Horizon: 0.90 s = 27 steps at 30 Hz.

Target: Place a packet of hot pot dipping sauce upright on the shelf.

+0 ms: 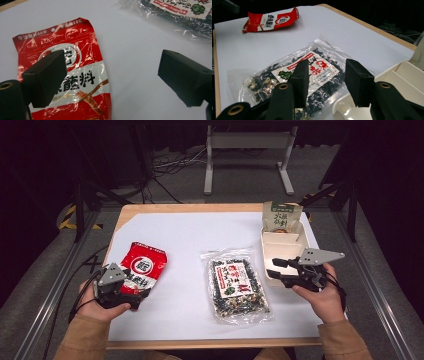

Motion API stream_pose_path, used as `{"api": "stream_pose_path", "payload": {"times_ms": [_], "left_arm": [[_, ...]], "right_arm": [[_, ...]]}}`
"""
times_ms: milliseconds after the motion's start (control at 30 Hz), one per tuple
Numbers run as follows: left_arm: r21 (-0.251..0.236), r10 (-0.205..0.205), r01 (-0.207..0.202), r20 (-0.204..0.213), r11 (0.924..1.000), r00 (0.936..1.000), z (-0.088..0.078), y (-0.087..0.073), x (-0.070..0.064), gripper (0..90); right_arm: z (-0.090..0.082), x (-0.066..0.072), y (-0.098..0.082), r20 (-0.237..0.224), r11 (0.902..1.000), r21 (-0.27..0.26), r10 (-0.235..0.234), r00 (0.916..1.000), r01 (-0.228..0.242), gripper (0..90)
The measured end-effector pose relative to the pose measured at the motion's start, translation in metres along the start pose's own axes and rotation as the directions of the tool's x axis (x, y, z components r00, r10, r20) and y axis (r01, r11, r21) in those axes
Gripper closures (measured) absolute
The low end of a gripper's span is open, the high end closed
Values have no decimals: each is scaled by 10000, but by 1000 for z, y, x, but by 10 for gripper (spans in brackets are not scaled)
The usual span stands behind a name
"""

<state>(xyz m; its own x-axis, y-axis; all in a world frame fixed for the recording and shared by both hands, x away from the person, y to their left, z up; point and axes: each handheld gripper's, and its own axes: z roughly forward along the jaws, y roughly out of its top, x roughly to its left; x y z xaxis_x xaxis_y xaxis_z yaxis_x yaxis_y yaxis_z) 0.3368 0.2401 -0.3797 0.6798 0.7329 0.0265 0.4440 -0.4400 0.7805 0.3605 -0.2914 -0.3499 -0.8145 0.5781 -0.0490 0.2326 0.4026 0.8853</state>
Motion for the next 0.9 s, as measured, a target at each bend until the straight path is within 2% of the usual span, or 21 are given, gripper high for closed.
{"api": "stream_pose_path", "payload": {"times_ms": [100,300,467,667,800,900], "left_arm": [[-102,-96,97,107,9999,9999,-3,0,4,131],[-335,-837,832,-152,9960,9964,-12,-4,29,160],[-180,-958,954,-189,9953,9952,-12,-9,48,285],[-132,-1433,1429,-452,9897,9886,-9,-18,69,297],[-47,-1714,1714,-541,9852,9837,-7,-22,77,272],[205,-1960,1976,-647,9801,9785,-4,-25,81,236]], "right_arm": [[3,2,0,-143,10000,50,-73,9999,74,544],[6,7,2,-342,9997,128,-197,9992,201,553],[8,8,3,-413,9994,280,-196,9990,208,567],[12,11,4,-559,9987,420,-260,9981,284,570],[14,13,4,-589,9985,450,-291,9978,318,569],[15,14,3,-626,9985,450,-272,9977,301,567]]}}
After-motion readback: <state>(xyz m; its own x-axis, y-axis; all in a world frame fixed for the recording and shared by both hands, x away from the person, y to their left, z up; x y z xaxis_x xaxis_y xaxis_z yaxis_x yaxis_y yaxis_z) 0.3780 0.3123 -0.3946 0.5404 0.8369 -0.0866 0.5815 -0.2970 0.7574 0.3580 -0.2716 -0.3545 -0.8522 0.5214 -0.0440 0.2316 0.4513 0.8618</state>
